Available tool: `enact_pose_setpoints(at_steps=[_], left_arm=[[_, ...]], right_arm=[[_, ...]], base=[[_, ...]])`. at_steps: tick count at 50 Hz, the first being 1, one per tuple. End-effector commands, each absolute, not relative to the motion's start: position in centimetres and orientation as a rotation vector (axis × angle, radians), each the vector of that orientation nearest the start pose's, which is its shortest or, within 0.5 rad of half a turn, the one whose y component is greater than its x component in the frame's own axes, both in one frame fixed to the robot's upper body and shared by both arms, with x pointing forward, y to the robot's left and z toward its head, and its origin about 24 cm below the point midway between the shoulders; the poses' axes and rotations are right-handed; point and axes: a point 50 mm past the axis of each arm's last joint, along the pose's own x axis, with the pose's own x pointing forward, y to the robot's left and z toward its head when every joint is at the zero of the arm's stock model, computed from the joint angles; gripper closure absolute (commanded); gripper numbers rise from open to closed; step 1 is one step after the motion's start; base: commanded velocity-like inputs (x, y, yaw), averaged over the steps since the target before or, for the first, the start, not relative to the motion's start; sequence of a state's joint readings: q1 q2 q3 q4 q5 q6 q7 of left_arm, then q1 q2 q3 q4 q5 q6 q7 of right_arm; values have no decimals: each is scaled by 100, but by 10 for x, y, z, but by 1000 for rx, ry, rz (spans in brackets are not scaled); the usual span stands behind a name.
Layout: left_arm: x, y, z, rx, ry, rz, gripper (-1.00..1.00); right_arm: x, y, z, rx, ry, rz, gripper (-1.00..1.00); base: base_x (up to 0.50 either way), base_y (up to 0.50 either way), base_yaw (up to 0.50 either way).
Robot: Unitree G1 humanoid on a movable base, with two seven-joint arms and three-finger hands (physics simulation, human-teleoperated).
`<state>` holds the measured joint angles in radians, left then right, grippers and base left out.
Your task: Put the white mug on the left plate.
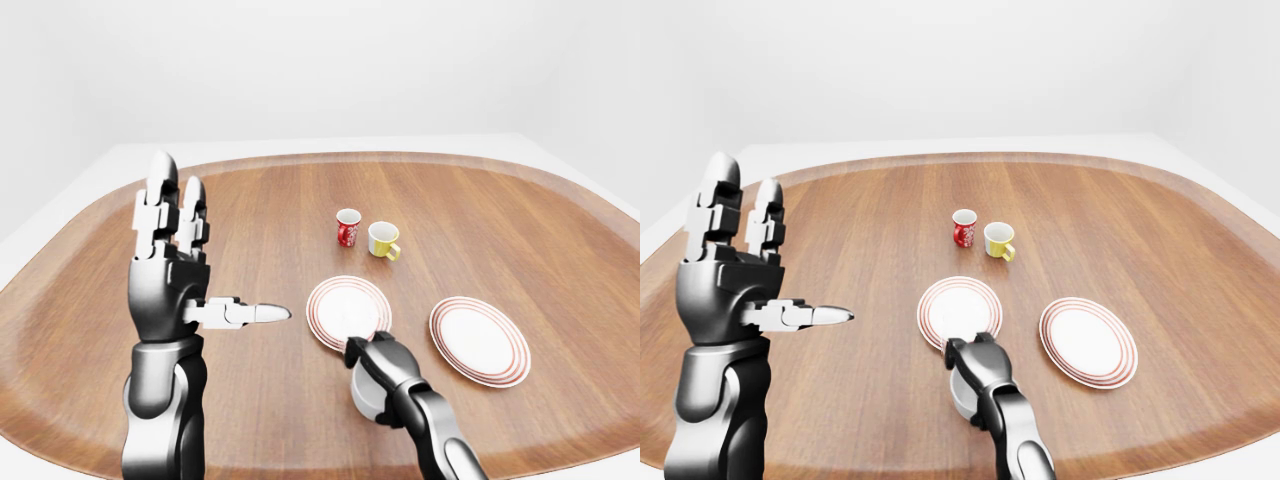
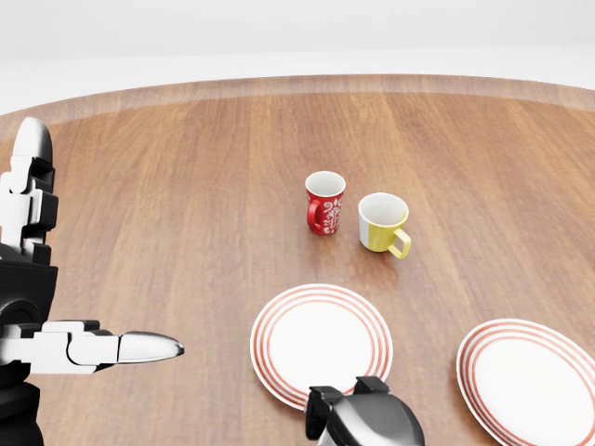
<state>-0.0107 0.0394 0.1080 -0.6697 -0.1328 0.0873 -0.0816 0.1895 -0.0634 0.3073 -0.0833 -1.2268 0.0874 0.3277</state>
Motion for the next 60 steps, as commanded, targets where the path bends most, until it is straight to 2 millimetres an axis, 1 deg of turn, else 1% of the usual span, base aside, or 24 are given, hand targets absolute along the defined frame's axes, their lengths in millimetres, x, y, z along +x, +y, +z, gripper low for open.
enact_pose_setpoints(at_steps=[1, 6, 8, 10, 11, 13, 16, 17, 21, 27, 33, 36, 41, 46, 48, 51, 52, 53, 55, 57, 60], left_arm=[[213, 167, 187, -33, -608, -39, -100], [214, 167, 185, -32, -596, -40, -100], [214, 167, 185, -33, -596, -40, -100], [214, 168, 184, -32, -593, -40, -100], [214, 167, 184, -33, -592, -40, -100], [214, 167, 183, -32, -590, -41, -100], [214, 167, 184, -32, -593, -40, -100], [214, 167, 183, -32, -590, -41, -100], [213, 167, 184, -33, -593, -41, -100], [213, 167, 183, -32, -591, -41, -100], [213, 167, 184, -32, -592, -41, -100], [213, 166, 186, -32, -604, -42, -100], [213, 167, 187, -31, -609, -42, -100], [213, 167, 187, -31, -609, -41, -100], [214, 167, 187, -31, -607, -41, -100], [213, 167, 189, -31, -617, -39, -100], [213, 167, 189, -31, -617, -39, -100], [213, 167, 189, -30, -617, -39, -100], [213, 167, 189, -31, -620, -39, -100], [213, 168, 189, -31, -619, -38, -100], [213, 168, 190, -30, -621, -38, -100]], right_arm=[[201, -100, -1, -1255, 216, 519, 100], [201, -101, 1, -1244, 217, 522, 100], [201, -101, 9, -1218, 207, 529, 100], [200, -99, 20, -1183, 186, 542, 100], [201, -98, 31, -1174, 164, 546, 100], [200, -97, 41, -1149, 143, 565, 100], [200, -96, 50, -1129, 122, 580, 100], [201, -97, 56, -1129, 107, 582, 100], [202, -98, 69, -1129, 81, 587, 100], [200, -98, 82, -1120, 56, 601, 100], [203, -100, 93, -1130, 15, 564, 100], [210, -104, 98, -1148, 2, 533, 100], [233, -113, 105, -1176, 0, 474, 100], [249, -117, 120, -1202, -33, 418, 100], [252, -118, 121, -1206, -36, 411, 100], [265, -119, 123, -1221, -28, 410, 100], [265, -119, 123, -1221, -27, 409, 100], [272, -119, 122, -1226, -15, 415, 100], [280, -120, 123, -1230, -8, 417, 100], [296, -121, 127, -1235, 2, 422, 100], [306, -121, 125, -1238, 26, 441, 100]], base=[[0, 0, 0], [0, 0, 0], [0, 0, 0], [0, 0, 0], [0, 0, 0], [0, 0, 0], [0, 0, 0], [0, 0, 0], [0, 0, 0], [0, 0, 0], [0, 0, 0], [0, 0, 0], [0, 0, 0], [0, 0, 0], [0, 0, 0], [0, 0, 0], [0, 0, 0], [0, 0, 0], [0, 0, 0], [0, 0, 0], [0, 0, 0]])
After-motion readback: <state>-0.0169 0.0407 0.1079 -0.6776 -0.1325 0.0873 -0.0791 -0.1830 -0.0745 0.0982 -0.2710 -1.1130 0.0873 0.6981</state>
